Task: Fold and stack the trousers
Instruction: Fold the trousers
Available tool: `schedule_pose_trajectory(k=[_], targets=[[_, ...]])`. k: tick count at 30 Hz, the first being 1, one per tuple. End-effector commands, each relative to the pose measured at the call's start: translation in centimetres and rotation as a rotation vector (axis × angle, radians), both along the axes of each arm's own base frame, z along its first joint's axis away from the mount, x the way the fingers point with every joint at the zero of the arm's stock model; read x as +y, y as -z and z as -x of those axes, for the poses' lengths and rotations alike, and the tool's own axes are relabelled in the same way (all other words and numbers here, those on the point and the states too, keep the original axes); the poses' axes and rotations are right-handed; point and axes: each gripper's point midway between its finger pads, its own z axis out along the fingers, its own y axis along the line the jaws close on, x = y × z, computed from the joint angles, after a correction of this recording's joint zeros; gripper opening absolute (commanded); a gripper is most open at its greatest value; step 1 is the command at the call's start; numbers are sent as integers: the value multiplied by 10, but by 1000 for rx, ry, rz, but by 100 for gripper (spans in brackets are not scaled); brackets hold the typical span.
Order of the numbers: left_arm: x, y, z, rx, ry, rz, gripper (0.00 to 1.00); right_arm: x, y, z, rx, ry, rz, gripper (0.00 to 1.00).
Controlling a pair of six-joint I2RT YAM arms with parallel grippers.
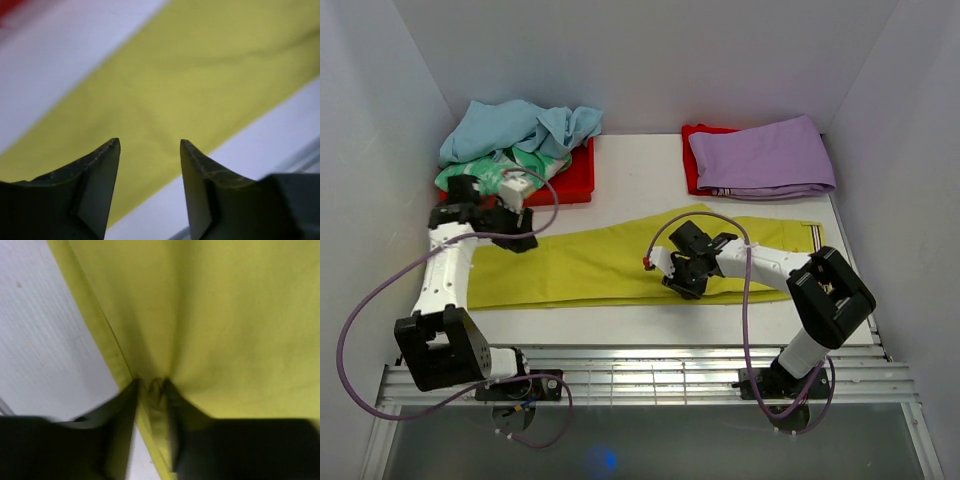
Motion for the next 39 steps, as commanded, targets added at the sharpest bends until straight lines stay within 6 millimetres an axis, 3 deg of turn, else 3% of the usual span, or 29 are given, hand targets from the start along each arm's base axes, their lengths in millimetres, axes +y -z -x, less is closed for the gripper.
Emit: schedule_pose_trajectory(k=[1, 2, 4, 5, 6, 10, 12, 13, 15, 18, 24, 28, 32, 39], targets=[[-68, 63, 35, 210, 73, 65, 57, 0, -15, 5, 63, 40, -67, 44], [-75, 87, 47, 276, 67, 59, 49, 1, -25, 1, 62, 52, -105, 51], [-89, 109, 47, 282, 102, 3, 43, -13, -57, -18, 28, 129, -168, 64], [-90, 120, 51, 311, 98, -8, 36, -17, -68, -22, 37, 142, -209, 65], [-92, 138, 57, 356, 108, -21, 34, -25, -84, -28, 12, 172, -240, 66], [-94, 171, 71, 428, 120, -93, 22, -100, -120, -64, -57, 421, -289, 69], [-90, 181, 73, 450, 109, -125, 19, -135, -120, -70, -62, 538, -249, 68], [-89, 187, 77, 472, 106, -132, 19, -168, -119, -75, -60, 642, -233, 64], [-84, 192, 78, 482, 100, -156, 18, -206, -112, -71, -7, 761, -198, 63], [-79, 196, 78, 481, 100, -187, 18, -281, -101, -63, 19, 985, -136, 61], [-71, 207, 84, 506, 94, -229, 18, -351, -71, -48, 47, 1158, -45, 62], [-67, 210, 86, 512, 89, -251, 19, -374, -50, -46, 53, 1207, -21, 64], [-65, 210, 86, 512, 85, -263, 19, -367, -26, -43, 126, 1210, -54, 66], [-62, 211, 87, 511, 79, -277, 18, -357, -9, -40, 226, 1227, -115, 43]])
